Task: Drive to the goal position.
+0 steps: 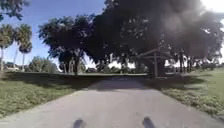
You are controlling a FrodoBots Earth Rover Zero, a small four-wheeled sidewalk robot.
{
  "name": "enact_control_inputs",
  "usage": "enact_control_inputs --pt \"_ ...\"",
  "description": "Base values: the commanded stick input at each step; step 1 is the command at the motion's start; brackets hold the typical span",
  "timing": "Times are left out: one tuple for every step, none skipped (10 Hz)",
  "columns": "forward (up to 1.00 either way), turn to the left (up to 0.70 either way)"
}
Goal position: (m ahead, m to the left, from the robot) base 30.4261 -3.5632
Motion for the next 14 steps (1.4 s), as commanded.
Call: enact_control_inputs --pt "0.85 0.0" --pt "0.85 0.0" --pt "0.85 0.0" --pt "0.85 0.0" --pt "0.85 0.0" --pt "0.85 0.0" --pt "0.85 0.0" --pt "0.85 0.0" --pt "0.85 0.0" --pt "0.85 0.0" --pt "0.85 0.0" --pt "0.85 0.0" --pt "0.85 0.0" --pt "0.85 0.0"
